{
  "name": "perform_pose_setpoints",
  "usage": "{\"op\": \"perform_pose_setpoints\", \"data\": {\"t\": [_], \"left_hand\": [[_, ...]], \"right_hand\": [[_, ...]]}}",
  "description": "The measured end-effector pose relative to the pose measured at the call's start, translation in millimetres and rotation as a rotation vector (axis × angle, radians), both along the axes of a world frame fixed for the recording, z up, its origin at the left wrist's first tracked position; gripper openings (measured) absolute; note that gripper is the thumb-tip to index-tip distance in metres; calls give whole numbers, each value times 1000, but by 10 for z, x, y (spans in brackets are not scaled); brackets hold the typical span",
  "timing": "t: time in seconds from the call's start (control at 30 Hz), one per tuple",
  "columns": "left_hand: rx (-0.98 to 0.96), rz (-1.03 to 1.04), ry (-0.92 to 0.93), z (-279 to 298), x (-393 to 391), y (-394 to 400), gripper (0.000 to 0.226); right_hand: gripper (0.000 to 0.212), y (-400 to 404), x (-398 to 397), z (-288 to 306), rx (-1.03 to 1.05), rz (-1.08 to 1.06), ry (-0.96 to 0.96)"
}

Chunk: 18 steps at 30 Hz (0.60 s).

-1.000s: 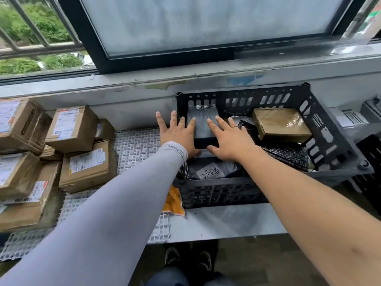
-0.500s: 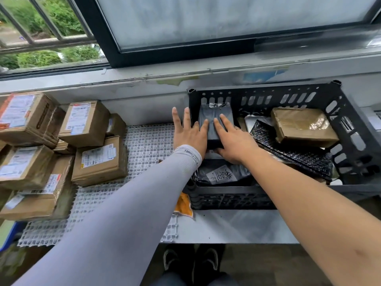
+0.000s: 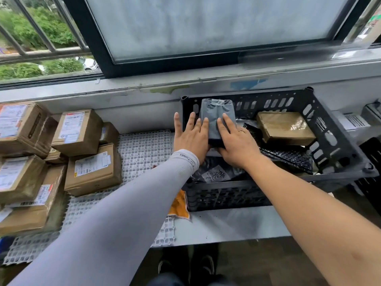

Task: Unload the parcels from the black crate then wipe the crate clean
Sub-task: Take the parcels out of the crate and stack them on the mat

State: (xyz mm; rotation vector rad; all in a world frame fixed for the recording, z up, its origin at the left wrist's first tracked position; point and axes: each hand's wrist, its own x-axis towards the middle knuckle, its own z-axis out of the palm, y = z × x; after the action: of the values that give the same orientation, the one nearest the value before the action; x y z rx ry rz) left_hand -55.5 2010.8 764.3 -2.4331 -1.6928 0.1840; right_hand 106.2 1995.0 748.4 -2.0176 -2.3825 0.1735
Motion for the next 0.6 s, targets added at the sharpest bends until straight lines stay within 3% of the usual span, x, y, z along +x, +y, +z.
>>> {"op": "perform_pose_setpoints", "data": {"t": [0.6], "left_hand": [[145, -71, -311, 724, -403, -138, 76]], "right_hand": [[78, -294, -443, 929, 306, -61, -124]]}}
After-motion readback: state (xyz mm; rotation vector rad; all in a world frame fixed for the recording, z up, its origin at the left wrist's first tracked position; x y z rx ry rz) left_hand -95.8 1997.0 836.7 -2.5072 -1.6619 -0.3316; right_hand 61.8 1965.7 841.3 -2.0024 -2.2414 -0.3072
